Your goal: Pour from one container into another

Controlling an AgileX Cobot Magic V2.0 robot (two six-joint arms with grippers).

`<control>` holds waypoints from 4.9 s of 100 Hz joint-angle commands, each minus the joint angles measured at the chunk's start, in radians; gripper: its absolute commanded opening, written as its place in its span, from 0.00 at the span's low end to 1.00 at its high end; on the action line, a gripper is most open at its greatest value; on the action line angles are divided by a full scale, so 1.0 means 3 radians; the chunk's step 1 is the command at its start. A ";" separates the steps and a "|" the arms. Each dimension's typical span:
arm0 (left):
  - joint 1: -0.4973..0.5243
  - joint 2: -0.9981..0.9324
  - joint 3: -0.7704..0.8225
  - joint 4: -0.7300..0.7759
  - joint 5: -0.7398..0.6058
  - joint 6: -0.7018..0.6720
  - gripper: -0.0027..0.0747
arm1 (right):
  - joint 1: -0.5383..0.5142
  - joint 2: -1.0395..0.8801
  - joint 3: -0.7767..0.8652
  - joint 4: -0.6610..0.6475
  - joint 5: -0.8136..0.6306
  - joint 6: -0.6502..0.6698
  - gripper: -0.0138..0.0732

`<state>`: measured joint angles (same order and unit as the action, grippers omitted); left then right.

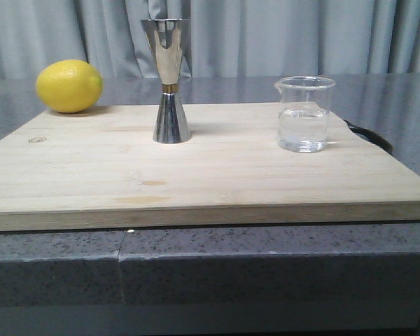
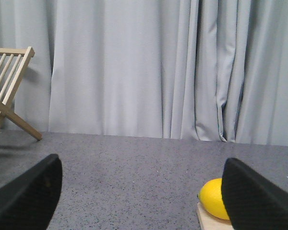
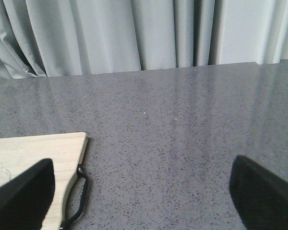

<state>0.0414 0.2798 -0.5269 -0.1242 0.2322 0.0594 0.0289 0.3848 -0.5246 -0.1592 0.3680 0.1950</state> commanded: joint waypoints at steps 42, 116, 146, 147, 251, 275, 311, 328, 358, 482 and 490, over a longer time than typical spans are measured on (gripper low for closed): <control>0.0006 0.0249 -0.0298 -0.0008 0.0324 -0.0010 0.83 | -0.0013 0.0071 -0.0349 -0.0005 0.0136 -0.0002 0.93; 0.0006 0.2171 -0.1085 -0.0791 0.1310 0.0849 0.83 | -0.0013 0.0755 -0.0857 -0.0005 0.1074 -0.0002 0.93; 0.0006 0.2680 -0.1050 -0.3195 0.1569 0.3439 0.83 | -0.0013 0.0760 -0.0857 -0.0005 0.1066 -0.0002 0.93; 0.0006 0.2692 -0.1042 -0.3313 0.1585 0.3515 0.83 | -0.0013 0.0760 -0.0857 -0.0005 0.1066 -0.0002 0.93; -0.0761 0.4773 -0.1268 -0.5796 0.3414 0.7192 0.83 | -0.0013 0.0760 -0.0857 -0.0005 0.0886 -0.0008 0.93; -0.1009 0.4909 -0.1646 -0.5796 0.3399 0.7192 0.83 | -0.0013 0.0760 -0.0857 -0.0005 0.0929 -0.0008 0.93; -0.1040 0.4909 -0.1746 -0.5796 0.3398 0.7192 0.55 | -0.0013 0.0760 -0.0857 -0.0005 0.0934 -0.0008 0.93; -0.1040 0.4909 -0.1746 -0.5796 0.3418 0.7192 0.40 | -0.0013 0.0760 -0.0857 -0.0005 0.0942 -0.0008 0.93; -0.1040 0.4909 -0.1858 -0.5796 0.3418 0.6963 0.36 | -0.0013 0.0760 -0.0857 -0.0005 0.0948 -0.0008 0.93; -0.0997 0.4286 -0.1831 -0.5798 0.3389 0.6538 0.36 | 0.1556 0.2039 -0.1039 0.0431 0.0098 -0.0522 0.93; -0.0997 0.4286 -0.1831 -0.5798 0.3373 0.6538 0.36 | 0.1586 0.2046 -0.0851 0.0478 -0.0281 -0.0522 0.93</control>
<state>-0.2608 1.6111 -1.0512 -1.7528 1.1637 2.0195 0.4936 1.0020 -0.7993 -0.0285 0.4570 0.0475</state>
